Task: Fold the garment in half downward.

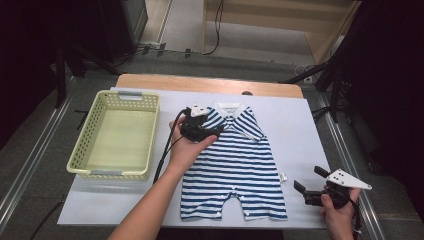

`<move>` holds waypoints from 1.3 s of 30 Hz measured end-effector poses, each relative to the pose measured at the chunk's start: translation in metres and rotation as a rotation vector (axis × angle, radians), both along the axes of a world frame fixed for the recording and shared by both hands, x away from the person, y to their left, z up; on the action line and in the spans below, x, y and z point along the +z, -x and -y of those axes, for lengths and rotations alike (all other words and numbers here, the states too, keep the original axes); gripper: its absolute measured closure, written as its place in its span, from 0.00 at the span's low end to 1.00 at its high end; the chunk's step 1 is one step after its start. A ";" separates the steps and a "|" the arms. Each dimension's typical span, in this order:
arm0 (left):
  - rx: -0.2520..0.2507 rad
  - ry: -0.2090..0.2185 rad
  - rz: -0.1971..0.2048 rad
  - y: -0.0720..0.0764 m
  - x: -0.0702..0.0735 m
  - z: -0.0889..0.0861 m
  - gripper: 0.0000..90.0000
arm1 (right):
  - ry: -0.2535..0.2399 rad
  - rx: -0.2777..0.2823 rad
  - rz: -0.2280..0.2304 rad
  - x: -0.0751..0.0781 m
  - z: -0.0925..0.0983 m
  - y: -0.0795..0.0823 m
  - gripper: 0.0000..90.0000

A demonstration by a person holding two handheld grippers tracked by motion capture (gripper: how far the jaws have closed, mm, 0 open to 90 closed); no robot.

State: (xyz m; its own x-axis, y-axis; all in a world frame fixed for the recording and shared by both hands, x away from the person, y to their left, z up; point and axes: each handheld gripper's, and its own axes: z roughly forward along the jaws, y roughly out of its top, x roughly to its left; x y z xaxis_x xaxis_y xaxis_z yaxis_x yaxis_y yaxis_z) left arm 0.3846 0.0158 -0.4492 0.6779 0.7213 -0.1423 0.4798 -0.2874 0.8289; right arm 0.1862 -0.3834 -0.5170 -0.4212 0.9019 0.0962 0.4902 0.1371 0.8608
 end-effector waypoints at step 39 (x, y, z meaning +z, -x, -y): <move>0.169 -0.055 -0.179 -0.108 -0.057 -0.003 0.63 | -0.001 0.058 -0.003 0.017 -0.029 -0.026 0.00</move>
